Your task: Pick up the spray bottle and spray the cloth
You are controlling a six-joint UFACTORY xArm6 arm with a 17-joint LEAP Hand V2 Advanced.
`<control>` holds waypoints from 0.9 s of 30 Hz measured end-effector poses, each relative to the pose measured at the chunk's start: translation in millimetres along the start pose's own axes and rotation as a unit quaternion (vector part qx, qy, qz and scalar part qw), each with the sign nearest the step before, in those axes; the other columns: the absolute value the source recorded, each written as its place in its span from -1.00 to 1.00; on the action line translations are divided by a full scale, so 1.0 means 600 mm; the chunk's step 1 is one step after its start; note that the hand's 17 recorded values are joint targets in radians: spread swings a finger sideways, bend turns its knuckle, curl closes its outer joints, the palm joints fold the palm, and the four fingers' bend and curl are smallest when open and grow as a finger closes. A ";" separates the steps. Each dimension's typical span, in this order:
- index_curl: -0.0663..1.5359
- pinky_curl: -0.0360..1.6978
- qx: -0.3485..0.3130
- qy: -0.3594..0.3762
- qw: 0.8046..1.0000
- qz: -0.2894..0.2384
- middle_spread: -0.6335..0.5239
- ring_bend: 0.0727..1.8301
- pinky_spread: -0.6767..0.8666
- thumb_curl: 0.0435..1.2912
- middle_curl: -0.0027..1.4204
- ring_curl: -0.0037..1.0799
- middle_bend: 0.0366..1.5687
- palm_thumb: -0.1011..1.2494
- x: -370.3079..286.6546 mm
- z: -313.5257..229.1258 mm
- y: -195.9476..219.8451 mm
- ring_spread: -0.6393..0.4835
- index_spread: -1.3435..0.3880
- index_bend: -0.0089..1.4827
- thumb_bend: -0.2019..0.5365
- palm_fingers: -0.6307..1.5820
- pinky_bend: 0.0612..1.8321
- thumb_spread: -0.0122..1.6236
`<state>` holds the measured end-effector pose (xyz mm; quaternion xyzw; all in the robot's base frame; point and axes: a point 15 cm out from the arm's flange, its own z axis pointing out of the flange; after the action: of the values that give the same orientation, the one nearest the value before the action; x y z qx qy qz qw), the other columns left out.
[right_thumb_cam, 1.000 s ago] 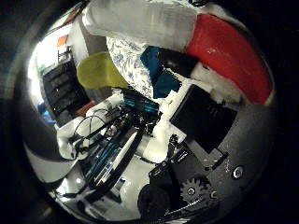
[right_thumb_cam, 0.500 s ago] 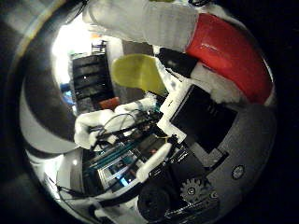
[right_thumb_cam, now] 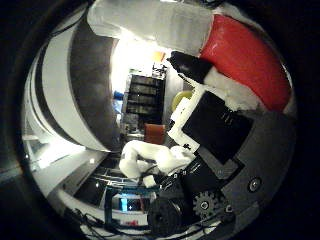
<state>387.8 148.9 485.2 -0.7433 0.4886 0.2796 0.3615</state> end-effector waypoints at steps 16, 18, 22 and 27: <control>0.01 0.16 0.103 -0.055 0.992 -0.046 -0.05 0.55 -0.42 0.35 -0.22 0.01 0.68 0.76 0.141 0.152 -0.024 -0.14 0.31 0.45 -0.50 0.68 0.17 -0.07; 0.01 0.17 0.109 -0.046 0.992 -0.048 -0.05 0.55 -0.42 0.36 -0.22 0.00 0.68 0.76 0.160 0.164 -0.027 -0.14 0.31 0.45 -0.50 0.68 0.16 -0.07; 0.01 0.17 0.117 -0.043 0.991 -0.047 -0.05 0.55 -0.43 0.36 -0.22 0.00 0.68 0.76 0.192 0.187 -0.026 -0.12 0.31 0.46 -0.50 0.68 0.16 -0.07; 0.01 0.17 0.120 -0.046 0.991 -0.039 -0.05 0.56 -0.43 0.37 -0.22 0.00 0.68 0.75 0.236 0.213 -0.020 -0.12 0.31 0.47 -0.50 0.68 0.16 -0.09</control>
<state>442.7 181.3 305.2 -0.6995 0.4717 0.2390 0.4807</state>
